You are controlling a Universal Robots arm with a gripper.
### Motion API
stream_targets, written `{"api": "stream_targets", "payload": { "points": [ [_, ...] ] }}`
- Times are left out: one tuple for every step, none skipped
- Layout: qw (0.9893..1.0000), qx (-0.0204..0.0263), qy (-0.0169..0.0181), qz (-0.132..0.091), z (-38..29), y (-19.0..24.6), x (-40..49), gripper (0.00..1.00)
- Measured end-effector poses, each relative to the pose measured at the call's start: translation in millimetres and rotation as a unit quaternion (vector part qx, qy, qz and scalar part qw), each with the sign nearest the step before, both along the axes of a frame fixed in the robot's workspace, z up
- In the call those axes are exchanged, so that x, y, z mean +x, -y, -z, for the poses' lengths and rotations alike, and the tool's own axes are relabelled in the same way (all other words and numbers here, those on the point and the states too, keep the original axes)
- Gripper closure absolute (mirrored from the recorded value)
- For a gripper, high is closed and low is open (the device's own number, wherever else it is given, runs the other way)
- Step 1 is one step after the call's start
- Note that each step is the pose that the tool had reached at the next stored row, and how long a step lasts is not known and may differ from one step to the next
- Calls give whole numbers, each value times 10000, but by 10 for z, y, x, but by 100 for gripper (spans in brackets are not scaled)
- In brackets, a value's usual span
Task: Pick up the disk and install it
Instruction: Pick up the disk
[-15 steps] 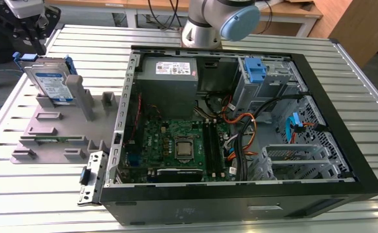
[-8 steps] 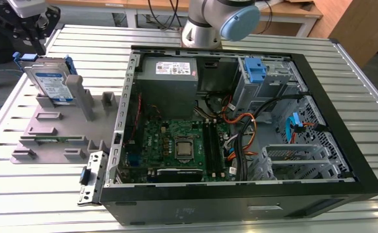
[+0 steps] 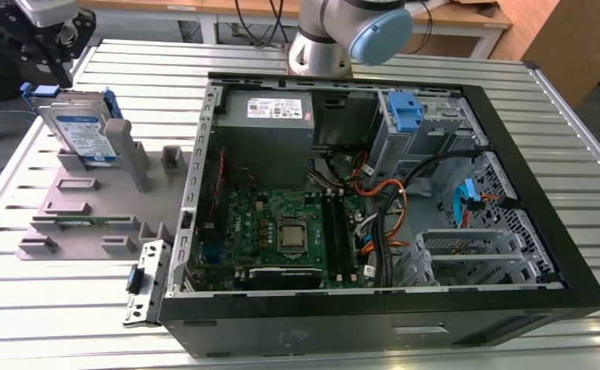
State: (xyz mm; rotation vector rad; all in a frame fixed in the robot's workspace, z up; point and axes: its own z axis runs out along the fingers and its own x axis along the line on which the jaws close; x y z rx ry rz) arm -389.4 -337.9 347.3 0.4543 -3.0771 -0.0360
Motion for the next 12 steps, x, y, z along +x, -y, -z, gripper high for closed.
{"api": "stream_targets", "payload": {
  "points": [
    [10000,0,0,-24,0,0,0,89],
    [10000,0,0,-49,0,0,0,89],
    [10000,0,0,-73,0,0,0,89],
    [10000,0,0,-96,0,0,0,89],
    [9999,0,0,-120,0,0,0,89],
    [9999,0,0,-144,0,0,0,89],
    [9999,0,0,-168,0,0,0,89],
    [9998,0,0,-191,0,0,0,89],
    [9998,0,0,-215,0,0,0,89],
    [9997,0,0,-237,0,0,0,89],
    [9997,0,0,-261,0,0,0,89],
    [9996,0,0,-283,0,0,0,89]
  ]
}}
